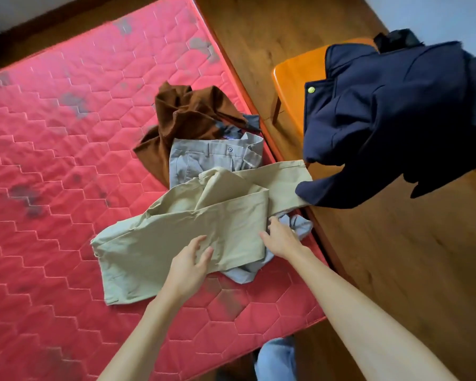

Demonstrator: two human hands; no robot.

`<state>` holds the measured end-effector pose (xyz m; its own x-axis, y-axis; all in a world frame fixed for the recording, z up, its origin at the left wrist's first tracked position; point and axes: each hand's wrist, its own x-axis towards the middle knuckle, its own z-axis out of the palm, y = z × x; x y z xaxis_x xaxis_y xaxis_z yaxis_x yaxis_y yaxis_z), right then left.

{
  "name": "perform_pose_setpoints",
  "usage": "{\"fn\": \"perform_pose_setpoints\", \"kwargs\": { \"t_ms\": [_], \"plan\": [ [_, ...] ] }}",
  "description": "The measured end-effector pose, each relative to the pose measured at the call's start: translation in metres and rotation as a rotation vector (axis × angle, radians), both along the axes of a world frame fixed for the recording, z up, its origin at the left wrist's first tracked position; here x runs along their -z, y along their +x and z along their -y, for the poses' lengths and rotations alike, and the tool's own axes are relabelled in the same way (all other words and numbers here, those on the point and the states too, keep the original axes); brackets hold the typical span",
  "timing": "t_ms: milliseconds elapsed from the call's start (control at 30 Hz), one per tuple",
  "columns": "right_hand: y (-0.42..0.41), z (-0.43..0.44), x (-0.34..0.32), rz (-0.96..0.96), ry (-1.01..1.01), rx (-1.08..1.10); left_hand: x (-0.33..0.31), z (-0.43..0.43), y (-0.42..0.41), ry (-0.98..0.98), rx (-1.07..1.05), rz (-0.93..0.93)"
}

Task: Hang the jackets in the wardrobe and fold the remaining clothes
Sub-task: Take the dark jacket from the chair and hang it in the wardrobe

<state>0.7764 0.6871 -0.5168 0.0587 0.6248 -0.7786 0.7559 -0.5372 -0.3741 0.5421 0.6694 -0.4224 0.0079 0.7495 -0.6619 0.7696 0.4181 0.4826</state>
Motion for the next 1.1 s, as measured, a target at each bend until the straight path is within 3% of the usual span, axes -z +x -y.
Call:
{"fn": "perform_pose_setpoints", "kwargs": {
  "t_ms": [233, 400, 833, 1100],
  "plan": [
    [-0.029, -0.021, 0.06, -0.153, -0.158, 0.416, 0.027, 0.018, -0.027, -0.1, -0.089, -0.011],
    [-0.05, -0.015, 0.053, -0.209, -0.119, 0.435, 0.025, 0.017, -0.049, -0.098, -0.131, -0.045],
    [-0.097, -0.006, -0.147, -0.795, -0.095, 0.546, -0.03, 0.002, -0.051, -0.02, -0.209, 0.032],
    [-0.144, 0.008, -0.273, -1.099, 0.001, 0.531, -0.074, 0.019, -0.106, 0.031, -0.227, 0.035]
  ]
}}
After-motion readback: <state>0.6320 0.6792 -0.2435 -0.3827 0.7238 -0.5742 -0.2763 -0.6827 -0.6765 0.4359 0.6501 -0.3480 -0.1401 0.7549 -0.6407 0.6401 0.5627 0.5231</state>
